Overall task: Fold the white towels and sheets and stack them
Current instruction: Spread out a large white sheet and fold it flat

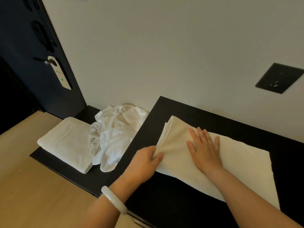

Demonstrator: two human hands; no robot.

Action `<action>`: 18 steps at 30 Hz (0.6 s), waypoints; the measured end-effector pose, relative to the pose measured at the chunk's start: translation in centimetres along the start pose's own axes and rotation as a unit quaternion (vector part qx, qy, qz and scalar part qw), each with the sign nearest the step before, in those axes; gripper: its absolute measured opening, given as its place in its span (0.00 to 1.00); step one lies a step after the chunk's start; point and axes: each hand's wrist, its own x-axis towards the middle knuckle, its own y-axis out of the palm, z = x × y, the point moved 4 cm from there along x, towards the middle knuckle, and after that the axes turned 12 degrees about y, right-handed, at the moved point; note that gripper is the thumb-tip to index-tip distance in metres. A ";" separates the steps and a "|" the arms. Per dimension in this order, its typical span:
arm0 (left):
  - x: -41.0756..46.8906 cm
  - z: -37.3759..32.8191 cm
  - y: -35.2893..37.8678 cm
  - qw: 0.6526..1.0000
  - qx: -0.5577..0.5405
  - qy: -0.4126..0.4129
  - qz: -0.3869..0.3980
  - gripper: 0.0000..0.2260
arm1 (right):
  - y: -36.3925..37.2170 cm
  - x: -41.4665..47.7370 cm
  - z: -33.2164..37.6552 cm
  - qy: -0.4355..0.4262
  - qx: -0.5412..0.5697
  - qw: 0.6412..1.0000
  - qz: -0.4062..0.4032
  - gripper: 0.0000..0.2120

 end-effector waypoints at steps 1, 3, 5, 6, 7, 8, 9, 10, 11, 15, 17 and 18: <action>-0.1 0.5 0.1 0.999 0.032 -0.009 0.002 0.13 | 0.0 0.0 -0.2 0.000 0.000 1.000 -0.007 0.29; -0.3 1.2 0.7 0.996 0.075 -0.044 0.012 0.14 | -0.1 -0.1 -0.3 0.003 0.007 1.000 -0.021 0.30; -0.3 0.6 1.2 0.987 0.149 -0.057 0.006 0.12 | 0.0 -0.2 -0.3 -0.003 0.013 1.000 -0.021 0.31; -0.2 -0.2 1.3 0.973 0.228 -0.032 -0.019 0.11 | 0.1 -0.3 -0.2 -0.004 0.012 1.000 -0.021 0.32; -0.1 -1.6 1.5 0.948 0.314 0.019 -0.056 0.11 | 0.1 -0.3 -0.2 -0.001 0.011 1.000 -0.022 0.32; 0.0 -3.1 2.2 0.926 0.357 0.079 -0.092 0.12 | 0.1 -0.2 -0.2 0.004 0.013 1.000 -0.020 0.32; 0.2 -4.5 3.1 0.911 0.369 0.138 -0.118 0.14 | 0.1 -0.1 -0.2 0.006 0.017 1.000 -0.016 0.31; 0.5 -5.5 4.4 0.912 0.357 0.170 -0.107 0.18 | 0.0 -0.1 -0.2 0.005 0.026 1.000 -0.013 0.29; 0.9 -5.8 6.0 0.915 0.352 0.189 -0.064 0.23 | -0.3 -0.1 -0.2 0.001 0.044 0.999 -0.008 0.28; 2.7 -3.6 9.8 0.914 0.356 0.166 0.104 0.27 | -1.9 -0.7 -1.0 0.043 0.191 0.981 0.003 0.24; 2.9 -2.6 10.2 0.904 0.380 0.158 0.115 0.28 | -1.7 -2.8 -1.9 0.063 0.160 0.985 -0.022 0.26; 3.0 -2.5 10.2 0.901 0.389 0.154 0.116 0.28 | -1.4 -4.1 -2.2 0.055 0.131 0.989 -0.039 0.27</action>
